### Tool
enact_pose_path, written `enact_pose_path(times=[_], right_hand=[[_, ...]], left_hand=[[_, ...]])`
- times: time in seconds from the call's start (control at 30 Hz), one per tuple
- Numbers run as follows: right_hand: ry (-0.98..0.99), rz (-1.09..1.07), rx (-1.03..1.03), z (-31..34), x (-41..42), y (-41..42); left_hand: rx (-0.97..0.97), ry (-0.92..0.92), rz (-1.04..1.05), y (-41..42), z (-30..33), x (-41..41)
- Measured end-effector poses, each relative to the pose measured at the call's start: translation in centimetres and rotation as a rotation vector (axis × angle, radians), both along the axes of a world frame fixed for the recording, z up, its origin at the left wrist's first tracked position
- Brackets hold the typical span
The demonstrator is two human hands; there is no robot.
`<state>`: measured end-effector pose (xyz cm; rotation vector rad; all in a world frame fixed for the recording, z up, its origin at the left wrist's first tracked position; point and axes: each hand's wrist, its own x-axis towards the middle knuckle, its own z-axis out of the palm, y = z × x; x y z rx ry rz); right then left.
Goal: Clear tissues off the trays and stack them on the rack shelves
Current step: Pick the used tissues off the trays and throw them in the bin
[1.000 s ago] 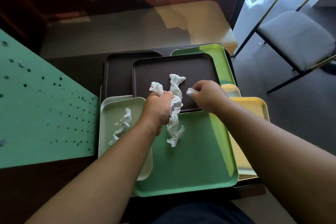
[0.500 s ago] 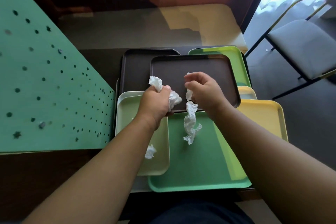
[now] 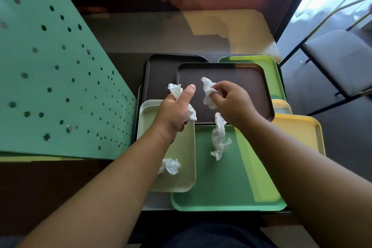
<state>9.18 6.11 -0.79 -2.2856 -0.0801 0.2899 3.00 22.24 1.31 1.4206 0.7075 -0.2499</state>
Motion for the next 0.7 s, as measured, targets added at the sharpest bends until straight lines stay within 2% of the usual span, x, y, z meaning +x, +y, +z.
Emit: enact_pose_path(times=[0.07,0.13,0.2,0.27,0.3,0.33,0.4,0.43,0.57,0.7], right_hand=[[0.103,0.166,0.242,2.6,-1.9,0.8],[0.241,0.317,0.376,4.0,-3.2,0.9],[0.352,0.248,0.501,4.0,-3.8,0.3],[0.385,0.036,0.540,3.0,-3.9,-0.8],[0.327,-0.019,0.398,2.3,-3.9,-1.5],[0.252,0.010,0.131,1.4,-3.8,-2.2],[0.201,0.209,-0.371,-0.1,-4.3,-3.3],[0.215,0.286,-0.506,-0.7,-4.7,-3.4],[0.147,0.366,-0.635,-2.8,-6.3,-3.3],[0.022,0.271,-0.484,-3.0,-6.2,-3.1]], left_hand=[[-0.033,-0.036,-0.093,-0.3,0.4,-0.1],[-0.040,-0.107,-0.125,-1.0,0.6,-0.1],[-0.002,-0.150,-0.082,-1.4,0.5,-0.2],[0.042,-0.156,-0.042,-1.3,0.4,-0.4],[0.043,-0.150,-0.029,-1.1,0.2,-0.5],[0.040,-0.138,-0.026,-0.9,0.0,-0.6],[0.042,-0.109,-0.022,-0.5,-0.5,-1.0],[0.034,-0.101,-0.009,-0.4,-0.7,-1.2],[-0.031,-0.082,0.059,-0.2,-0.9,-1.9],[0.055,-0.091,0.056,0.9,-0.9,-2.6]])
